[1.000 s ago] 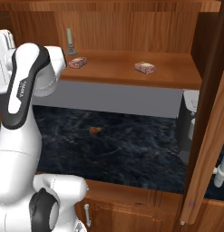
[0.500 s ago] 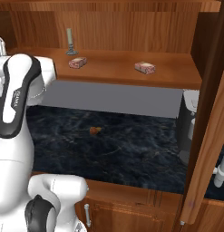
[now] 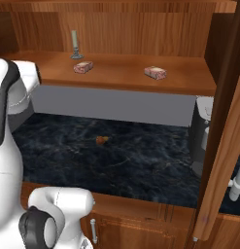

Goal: Pick the bar soap and bar soap from the cabinet and place them on the counter.

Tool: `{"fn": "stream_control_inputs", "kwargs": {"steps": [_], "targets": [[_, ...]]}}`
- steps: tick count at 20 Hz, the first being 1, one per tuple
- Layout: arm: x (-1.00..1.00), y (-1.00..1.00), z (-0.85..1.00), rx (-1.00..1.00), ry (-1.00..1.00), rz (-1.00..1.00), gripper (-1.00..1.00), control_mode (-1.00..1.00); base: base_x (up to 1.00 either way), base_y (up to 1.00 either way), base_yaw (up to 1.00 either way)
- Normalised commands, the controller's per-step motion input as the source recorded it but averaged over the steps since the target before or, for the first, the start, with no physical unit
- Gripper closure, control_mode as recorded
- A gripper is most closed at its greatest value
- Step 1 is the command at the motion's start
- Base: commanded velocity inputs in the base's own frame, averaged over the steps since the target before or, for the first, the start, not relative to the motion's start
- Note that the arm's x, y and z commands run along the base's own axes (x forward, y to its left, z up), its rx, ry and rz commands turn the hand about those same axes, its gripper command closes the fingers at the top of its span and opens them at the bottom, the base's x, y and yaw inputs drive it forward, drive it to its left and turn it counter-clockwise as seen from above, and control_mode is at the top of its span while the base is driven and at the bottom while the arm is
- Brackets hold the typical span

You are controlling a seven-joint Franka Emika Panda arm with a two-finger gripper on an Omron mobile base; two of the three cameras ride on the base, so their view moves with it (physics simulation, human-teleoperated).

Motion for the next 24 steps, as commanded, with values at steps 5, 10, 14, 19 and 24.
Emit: {"fn": "stream_control_inputs", "kwargs": {"steps": [5, 10, 14, 19, 24], "targets": [[-0.06, 0.32, 0.0, -0.11, -0.02, 0.0, -1.0, -1.0, 0.0, 0.0, 0.0], [-0.08, 0.32, 0.0, -0.11, -0.03, 0.0, -1.0, -1.0, 0.0, 0.0, 0.0], [-0.08, 0.31, 0.0, -0.1, -0.03, 0.0, -1.0, -1.0, 0.0, 0.0, 0.0], [-0.03, 0.35, 0.0, -0.07, -0.01, 0.0, -1.0, -1.0, 0.0, 0.0, 0.0], [-0.07, 0.21, 0.0, -0.05, -0.01, 0.0, -1.0, -1.0, 0.0, 0.0, 0.0]]}}
